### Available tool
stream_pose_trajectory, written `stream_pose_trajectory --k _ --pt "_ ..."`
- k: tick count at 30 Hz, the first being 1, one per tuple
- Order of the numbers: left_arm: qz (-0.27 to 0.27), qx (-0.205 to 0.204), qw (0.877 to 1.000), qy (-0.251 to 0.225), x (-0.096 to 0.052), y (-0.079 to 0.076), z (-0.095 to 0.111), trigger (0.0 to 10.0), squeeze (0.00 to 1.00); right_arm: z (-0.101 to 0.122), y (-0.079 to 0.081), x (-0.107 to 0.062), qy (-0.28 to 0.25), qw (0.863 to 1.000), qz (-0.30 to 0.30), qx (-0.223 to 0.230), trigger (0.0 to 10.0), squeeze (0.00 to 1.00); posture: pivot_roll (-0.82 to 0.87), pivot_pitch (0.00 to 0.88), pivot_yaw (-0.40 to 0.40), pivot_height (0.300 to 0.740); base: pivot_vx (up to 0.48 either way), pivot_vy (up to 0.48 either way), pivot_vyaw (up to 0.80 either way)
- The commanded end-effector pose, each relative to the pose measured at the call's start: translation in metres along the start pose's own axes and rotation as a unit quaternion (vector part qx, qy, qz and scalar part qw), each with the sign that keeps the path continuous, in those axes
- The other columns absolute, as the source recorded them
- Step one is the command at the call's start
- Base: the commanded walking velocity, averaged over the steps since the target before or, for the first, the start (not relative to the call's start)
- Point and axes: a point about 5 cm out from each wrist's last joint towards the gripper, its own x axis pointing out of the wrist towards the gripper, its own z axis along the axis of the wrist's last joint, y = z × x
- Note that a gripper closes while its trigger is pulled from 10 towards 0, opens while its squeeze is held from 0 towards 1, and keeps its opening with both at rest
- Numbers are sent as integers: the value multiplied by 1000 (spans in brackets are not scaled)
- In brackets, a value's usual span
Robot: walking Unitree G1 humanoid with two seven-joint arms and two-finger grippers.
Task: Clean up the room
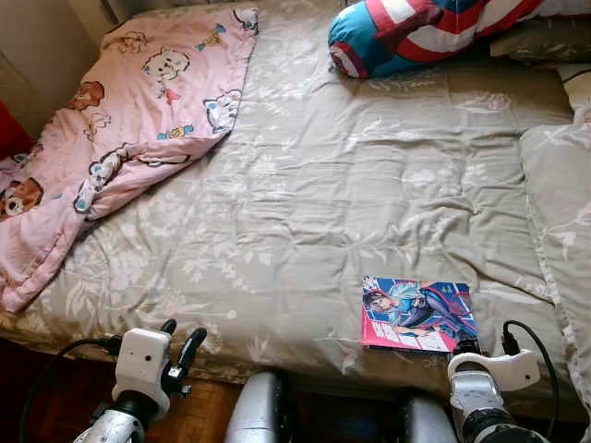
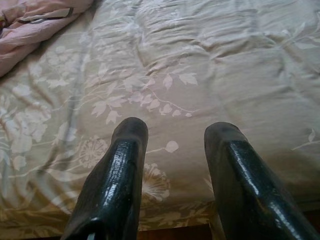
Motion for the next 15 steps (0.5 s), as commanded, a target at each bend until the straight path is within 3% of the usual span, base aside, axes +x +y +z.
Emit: stream_pose_trajectory --k 1,13,15 --pt "5 10 1000 18 -3 2 -6 10000 0 -10 -14 -4 15 999 -28 5 10000 0 174 236 136 648 0 0 0" --pt "6 6 1000 15 -1 0 -6 10000 0 -7 -12 -3 14 999 -30 -6 10000 0 174 234 132 648 0 0 0" --pt "6 6 1000 16 -1 0 -6 10000 0 -5 -8 -2 15 999 -26 -15 10000 118 168 238 130 648 0 0 0"
